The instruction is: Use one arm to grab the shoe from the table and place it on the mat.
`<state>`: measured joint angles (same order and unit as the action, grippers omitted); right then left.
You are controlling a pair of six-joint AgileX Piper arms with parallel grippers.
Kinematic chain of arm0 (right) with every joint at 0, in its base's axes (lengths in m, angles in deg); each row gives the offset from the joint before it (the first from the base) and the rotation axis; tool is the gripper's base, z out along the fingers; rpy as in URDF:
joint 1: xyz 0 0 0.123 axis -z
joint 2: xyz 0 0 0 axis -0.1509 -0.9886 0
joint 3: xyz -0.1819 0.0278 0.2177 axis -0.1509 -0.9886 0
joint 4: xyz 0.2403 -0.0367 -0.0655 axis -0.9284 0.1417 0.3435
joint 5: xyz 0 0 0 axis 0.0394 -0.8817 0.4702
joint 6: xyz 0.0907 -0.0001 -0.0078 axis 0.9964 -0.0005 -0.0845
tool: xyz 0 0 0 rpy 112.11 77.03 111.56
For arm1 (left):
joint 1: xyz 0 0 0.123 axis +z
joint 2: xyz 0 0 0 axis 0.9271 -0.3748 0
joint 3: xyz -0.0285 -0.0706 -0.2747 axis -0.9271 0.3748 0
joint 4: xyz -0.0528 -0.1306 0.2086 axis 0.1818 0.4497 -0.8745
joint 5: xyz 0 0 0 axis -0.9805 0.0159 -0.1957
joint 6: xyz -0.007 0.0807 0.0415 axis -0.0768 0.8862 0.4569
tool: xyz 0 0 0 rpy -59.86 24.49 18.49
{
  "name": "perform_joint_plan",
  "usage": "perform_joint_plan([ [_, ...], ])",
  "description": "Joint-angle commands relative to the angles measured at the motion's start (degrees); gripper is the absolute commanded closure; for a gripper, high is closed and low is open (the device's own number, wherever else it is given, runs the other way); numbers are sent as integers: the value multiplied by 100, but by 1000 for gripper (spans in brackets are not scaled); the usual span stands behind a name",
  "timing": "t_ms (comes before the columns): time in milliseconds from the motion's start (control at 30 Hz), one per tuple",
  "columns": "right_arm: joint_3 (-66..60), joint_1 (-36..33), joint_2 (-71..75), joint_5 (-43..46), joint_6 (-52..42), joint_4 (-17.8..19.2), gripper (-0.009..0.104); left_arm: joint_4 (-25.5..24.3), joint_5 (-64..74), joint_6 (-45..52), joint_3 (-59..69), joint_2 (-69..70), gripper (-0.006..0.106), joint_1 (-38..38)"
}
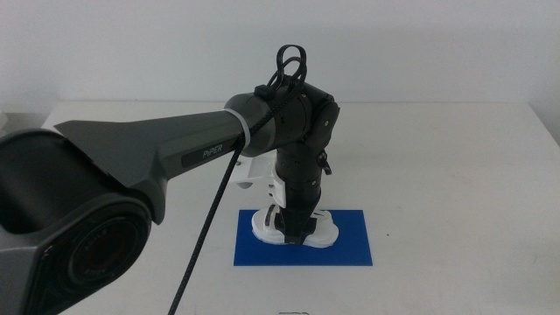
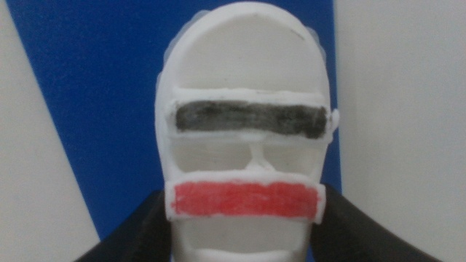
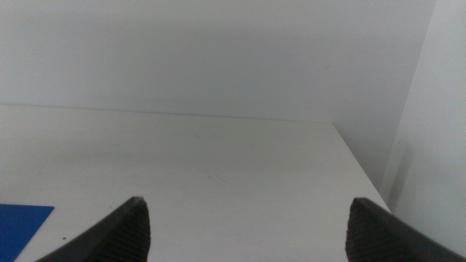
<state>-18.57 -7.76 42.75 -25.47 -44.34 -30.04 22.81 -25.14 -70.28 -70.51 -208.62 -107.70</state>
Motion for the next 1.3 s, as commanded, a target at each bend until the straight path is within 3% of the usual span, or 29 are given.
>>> perform_joint_plan([
  [0,106,-9,111,433,-25,51,1,33,43,-136,-169,341,58,-14],
  [33,106,-9,111,433,-25,51,1,27,111,-136,-169,341,40,-14],
  [167,106,-9,111,433,-25,51,1,22,155,-136,-169,341,9,-14],
  [467,106,-9,111,433,-25,51,1,6,1182,-90,-650,884,7,-14],
  [633,106,-9,111,433,-25,51,1,-95,1160,608,-903,1827,7,-14],
  [700,106,-9,111,433,-25,51,1,-330,1160,1245,-948,2215,7,-14],
  [800,106,-9,111,433,-25,51,1,-873,1160,3041,-948,2696,7,-14],
  [1033,106,-9,111,433,-25,51,1,-1892,1160,8127,-948,3505,7,-14],
  [1267,106,-9,111,433,-25,51,1,-2120,1155,10357,-943,4001,7,-7],
])
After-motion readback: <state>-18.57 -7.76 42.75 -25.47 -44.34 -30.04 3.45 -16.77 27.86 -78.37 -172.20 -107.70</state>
